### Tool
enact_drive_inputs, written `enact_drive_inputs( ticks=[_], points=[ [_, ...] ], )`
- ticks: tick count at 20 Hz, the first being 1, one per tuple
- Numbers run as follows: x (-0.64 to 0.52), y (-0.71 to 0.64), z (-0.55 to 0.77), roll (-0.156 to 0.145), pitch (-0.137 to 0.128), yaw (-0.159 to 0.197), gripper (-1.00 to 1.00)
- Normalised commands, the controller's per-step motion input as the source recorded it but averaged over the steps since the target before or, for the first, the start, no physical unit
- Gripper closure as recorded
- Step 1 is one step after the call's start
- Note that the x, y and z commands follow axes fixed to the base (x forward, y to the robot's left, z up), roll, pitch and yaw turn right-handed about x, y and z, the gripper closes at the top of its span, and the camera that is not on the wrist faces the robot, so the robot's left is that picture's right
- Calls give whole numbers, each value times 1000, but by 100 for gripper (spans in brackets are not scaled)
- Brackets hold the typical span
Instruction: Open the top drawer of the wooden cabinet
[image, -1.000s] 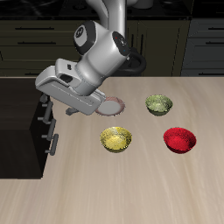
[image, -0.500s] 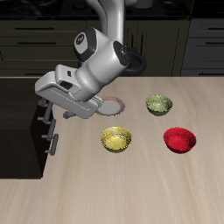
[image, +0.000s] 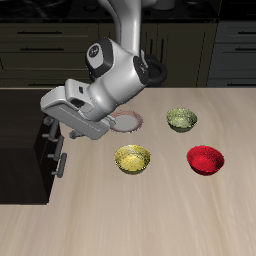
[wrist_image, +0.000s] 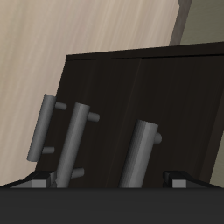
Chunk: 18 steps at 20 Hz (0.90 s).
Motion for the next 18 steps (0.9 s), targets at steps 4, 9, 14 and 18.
enact_drive_inputs(
  ticks=[4, 9, 14, 18],
  points=[
    [-88, -179, -61, -53, 4, 10, -100],
    [-196, -239, -2, -41, 1, -11, -100],
    [-170, -324, -86, -43, 15, -7, -100],
    [-109, -318, -24, -47, 8, 2, -100]
  ],
)
